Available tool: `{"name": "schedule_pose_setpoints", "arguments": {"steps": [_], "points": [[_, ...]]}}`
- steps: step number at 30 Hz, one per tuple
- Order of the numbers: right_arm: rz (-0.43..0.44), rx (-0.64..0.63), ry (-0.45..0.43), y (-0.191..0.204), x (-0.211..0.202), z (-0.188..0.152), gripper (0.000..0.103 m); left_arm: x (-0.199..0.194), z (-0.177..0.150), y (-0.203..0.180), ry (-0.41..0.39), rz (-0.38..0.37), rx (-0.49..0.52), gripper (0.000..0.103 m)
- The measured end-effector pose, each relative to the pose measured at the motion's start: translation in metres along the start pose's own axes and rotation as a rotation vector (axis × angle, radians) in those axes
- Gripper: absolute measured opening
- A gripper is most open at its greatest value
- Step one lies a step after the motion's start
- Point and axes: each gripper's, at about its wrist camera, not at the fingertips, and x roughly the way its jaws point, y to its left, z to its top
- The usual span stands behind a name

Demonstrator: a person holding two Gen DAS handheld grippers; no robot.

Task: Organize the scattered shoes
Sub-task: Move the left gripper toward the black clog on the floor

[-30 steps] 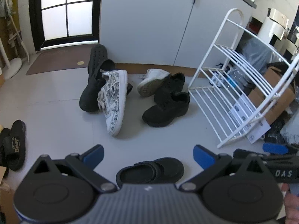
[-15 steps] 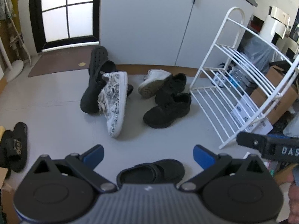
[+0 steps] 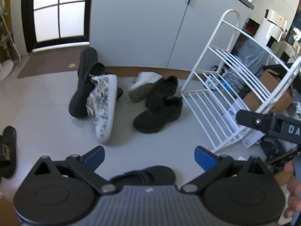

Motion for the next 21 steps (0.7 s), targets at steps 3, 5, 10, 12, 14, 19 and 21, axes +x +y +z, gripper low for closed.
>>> {"name": "schedule_pose_setpoints", "arguments": {"steps": [3,5,10,12,14,19,21], "points": [[0.004,0.004,0.008,-0.003,0.005,0.005,0.103,0.006,0.006,-0.002,0.009,-0.002,0.003,0.103],[0.019,0.018,0.02,-0.006,0.011,0.01,0.103,0.012,0.01,-0.001,0.023,-0.011,-0.011,0.103],[0.075,0.128,0.11,-0.023,0.028,0.025,0.103,0.024,0.019,0.0,0.048,-0.008,-0.028,0.103],[0.069,0.117,0.137,-0.023,0.034,0.027,0.103,0.028,0.023,0.0,0.049,-0.018,-0.031,0.103],[0.071,0.108,0.16,-0.023,0.039,0.027,0.103,0.034,0.027,0.0,0.052,-0.017,-0.027,0.103],[0.109,0.107,0.242,-0.017,0.049,0.009,0.103,0.052,0.031,0.001,0.088,-0.002,-0.023,0.103],[0.107,0.077,0.245,-0.016,0.053,0.007,0.103,0.057,0.031,0.001,0.1,-0.009,-0.025,0.103]]}}
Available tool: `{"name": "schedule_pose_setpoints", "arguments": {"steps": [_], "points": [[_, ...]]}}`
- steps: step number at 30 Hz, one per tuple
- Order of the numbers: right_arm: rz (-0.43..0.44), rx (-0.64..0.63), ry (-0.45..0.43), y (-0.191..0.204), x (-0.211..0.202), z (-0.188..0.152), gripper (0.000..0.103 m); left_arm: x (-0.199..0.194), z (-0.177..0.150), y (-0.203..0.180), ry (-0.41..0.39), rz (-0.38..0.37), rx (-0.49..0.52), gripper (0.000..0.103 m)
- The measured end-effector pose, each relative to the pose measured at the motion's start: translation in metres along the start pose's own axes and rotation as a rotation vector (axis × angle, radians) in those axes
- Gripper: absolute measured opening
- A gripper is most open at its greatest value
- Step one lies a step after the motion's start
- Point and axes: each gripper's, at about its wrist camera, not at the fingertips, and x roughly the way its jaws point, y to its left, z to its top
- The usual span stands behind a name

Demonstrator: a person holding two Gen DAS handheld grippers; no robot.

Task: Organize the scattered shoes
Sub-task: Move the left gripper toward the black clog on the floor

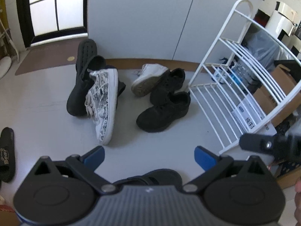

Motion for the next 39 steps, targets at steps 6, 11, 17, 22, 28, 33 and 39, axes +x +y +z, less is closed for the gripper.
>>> {"name": "schedule_pose_setpoints", "arguments": {"steps": [6,11,17,22,28,33,39], "points": [[-0.066,-0.089,0.016,-0.009,0.026,0.0,0.103,0.02,-0.002,-0.007,0.015,0.028,0.08,0.103],[-0.082,-0.116,0.078,-0.018,0.053,-0.002,0.103,0.044,-0.01,-0.002,0.095,0.036,0.086,0.102],[-0.073,-0.152,0.152,-0.026,0.075,-0.013,0.103,0.057,-0.023,0.002,0.17,0.014,0.085,0.102],[-0.063,-0.177,0.175,-0.03,0.079,-0.018,0.103,0.058,-0.026,0.007,0.178,0.017,0.081,0.102],[-0.052,-0.187,0.174,-0.036,0.08,-0.021,0.103,0.058,-0.026,0.011,0.173,0.0,0.076,0.102],[-0.077,-0.199,0.163,-0.038,0.088,-0.016,0.103,0.064,-0.025,0.012,0.181,-0.016,0.08,0.099],[-0.094,-0.163,0.152,-0.049,0.099,-0.007,0.103,0.065,-0.026,0.012,0.189,-0.031,0.1,0.099]]}}
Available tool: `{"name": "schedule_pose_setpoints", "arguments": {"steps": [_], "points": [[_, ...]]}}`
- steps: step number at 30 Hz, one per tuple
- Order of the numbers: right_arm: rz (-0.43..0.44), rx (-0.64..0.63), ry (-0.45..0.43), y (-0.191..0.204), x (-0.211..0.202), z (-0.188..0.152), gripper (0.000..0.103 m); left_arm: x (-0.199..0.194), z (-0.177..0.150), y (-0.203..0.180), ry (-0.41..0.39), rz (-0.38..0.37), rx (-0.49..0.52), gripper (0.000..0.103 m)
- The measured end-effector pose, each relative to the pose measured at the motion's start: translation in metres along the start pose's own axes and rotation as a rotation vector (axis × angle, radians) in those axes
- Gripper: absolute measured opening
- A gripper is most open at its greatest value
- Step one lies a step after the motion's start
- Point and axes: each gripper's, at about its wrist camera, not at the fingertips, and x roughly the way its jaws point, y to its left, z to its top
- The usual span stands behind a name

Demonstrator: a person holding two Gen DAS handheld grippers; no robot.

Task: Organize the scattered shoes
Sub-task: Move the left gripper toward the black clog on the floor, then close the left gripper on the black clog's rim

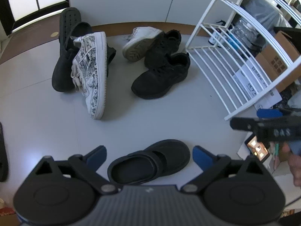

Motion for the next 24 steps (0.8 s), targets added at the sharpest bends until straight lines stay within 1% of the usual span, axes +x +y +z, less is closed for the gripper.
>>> {"name": "schedule_pose_setpoints", "arguments": {"steps": [3,6,8,10,12,15,17,20,22,24], "points": [[-0.002,0.016,0.019,-0.005,0.014,-0.003,0.103,0.005,-0.003,0.0,0.015,-0.005,0.011,0.099],[0.002,0.023,0.03,-0.008,0.028,-0.007,0.103,0.019,-0.006,0.001,0.048,-0.015,0.019,0.099],[0.006,0.026,0.035,-0.009,0.038,-0.009,0.103,0.029,-0.008,0.003,0.066,-0.006,0.025,0.099],[0.01,0.024,0.036,-0.009,0.048,-0.013,0.103,0.037,-0.008,0.005,0.075,0.01,0.029,0.096],[0.017,-0.008,0.006,-0.003,0.06,-0.021,0.103,0.047,-0.004,0.006,0.071,0.025,0.037,0.096],[0.035,0.018,-0.011,-0.004,0.074,-0.026,0.103,0.06,0.003,0.007,0.063,0.037,0.028,0.096],[0.056,0.031,-0.013,-0.007,0.081,-0.029,0.103,0.07,0.005,0.008,0.057,0.022,0.03,0.096],[0.084,0.051,-0.016,-0.012,0.091,-0.033,0.103,0.082,0.004,0.009,0.024,0.01,0.035,0.096],[0.084,0.072,0.0,-0.016,0.099,-0.036,0.103,0.092,0.003,0.01,0.012,-0.004,0.033,0.095],[0.075,0.086,0.014,-0.022,0.106,-0.042,0.103,0.101,0.001,0.014,0.017,-0.029,0.016,0.092]]}}
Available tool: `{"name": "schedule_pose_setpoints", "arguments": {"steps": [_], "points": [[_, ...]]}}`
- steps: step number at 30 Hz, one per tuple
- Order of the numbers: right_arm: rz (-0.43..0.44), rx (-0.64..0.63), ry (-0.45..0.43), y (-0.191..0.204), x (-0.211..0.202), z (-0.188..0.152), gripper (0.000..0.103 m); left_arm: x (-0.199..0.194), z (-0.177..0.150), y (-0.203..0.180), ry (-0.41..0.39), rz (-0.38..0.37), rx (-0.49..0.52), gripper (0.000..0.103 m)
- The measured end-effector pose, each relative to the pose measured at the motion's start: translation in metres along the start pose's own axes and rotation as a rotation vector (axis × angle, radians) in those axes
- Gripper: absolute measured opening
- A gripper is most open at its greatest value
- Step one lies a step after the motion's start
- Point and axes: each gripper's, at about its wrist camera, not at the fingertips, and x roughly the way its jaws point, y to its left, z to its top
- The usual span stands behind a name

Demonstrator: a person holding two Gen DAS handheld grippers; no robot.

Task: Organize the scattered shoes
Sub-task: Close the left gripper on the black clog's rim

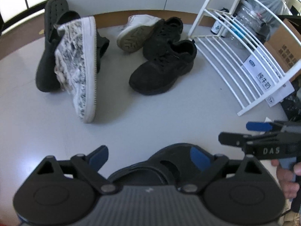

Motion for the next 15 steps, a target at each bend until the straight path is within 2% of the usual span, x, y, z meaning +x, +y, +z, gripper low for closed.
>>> {"name": "schedule_pose_setpoints", "arguments": {"steps": [4,8,11,15], "points": [[-0.023,0.013,0.027,-0.009,0.014,-0.01,0.103,0.021,-0.011,0.007,0.025,-0.041,-0.041,0.086],[-0.029,0.004,0.061,-0.011,0.026,-0.021,0.103,0.05,-0.027,0.01,0.078,-0.093,-0.09,0.085],[-0.029,-0.002,0.072,-0.01,0.035,-0.031,0.103,0.072,-0.036,0.009,0.135,-0.085,-0.124,0.082],[-0.006,0.013,0.075,-0.007,0.041,-0.039,0.103,0.079,-0.037,0.003,0.142,-0.089,-0.115,0.081]]}}
